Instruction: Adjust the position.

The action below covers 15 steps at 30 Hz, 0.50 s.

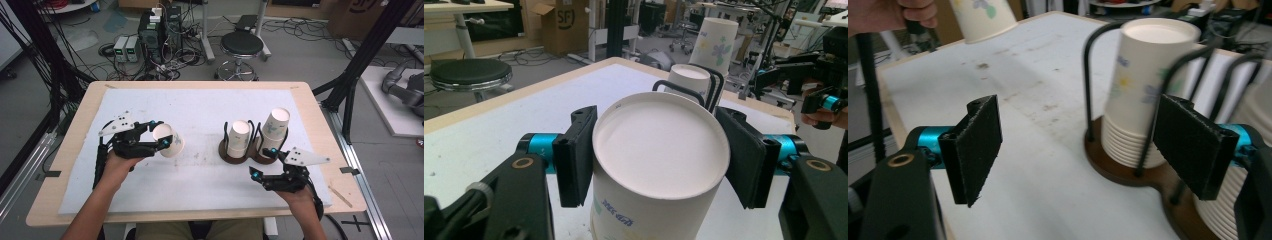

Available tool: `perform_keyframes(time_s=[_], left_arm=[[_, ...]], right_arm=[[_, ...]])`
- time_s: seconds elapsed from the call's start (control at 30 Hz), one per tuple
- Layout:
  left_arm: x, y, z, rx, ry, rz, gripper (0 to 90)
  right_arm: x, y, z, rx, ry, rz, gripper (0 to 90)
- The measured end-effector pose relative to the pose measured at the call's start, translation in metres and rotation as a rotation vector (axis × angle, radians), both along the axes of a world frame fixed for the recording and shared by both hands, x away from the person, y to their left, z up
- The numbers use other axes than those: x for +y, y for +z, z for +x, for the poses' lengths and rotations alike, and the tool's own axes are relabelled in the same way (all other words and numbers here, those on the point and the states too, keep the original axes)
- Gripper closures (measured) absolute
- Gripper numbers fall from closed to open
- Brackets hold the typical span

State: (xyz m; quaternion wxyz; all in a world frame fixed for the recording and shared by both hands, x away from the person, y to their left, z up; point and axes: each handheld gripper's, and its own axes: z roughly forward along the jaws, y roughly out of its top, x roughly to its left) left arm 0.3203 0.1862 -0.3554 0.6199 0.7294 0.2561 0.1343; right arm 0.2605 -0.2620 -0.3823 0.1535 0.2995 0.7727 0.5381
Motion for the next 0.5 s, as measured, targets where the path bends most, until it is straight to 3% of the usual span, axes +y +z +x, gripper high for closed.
perform_keyframes(time_s=[0.3, 0.5], left_arm=[[-0.002, -0.002, -0.007, 0.01, -0.024, 0.007, 36.5], [-0.005, -0.005, -0.011, 0.018, -0.037, 0.016, 36.5]], right_arm=[[0.043, -0.001, 0.013, 0.021, 0.121, -0.018, 20.7], [0.08, -0.002, 0.028, 0.021, 0.213, -0.058, 20.7]])
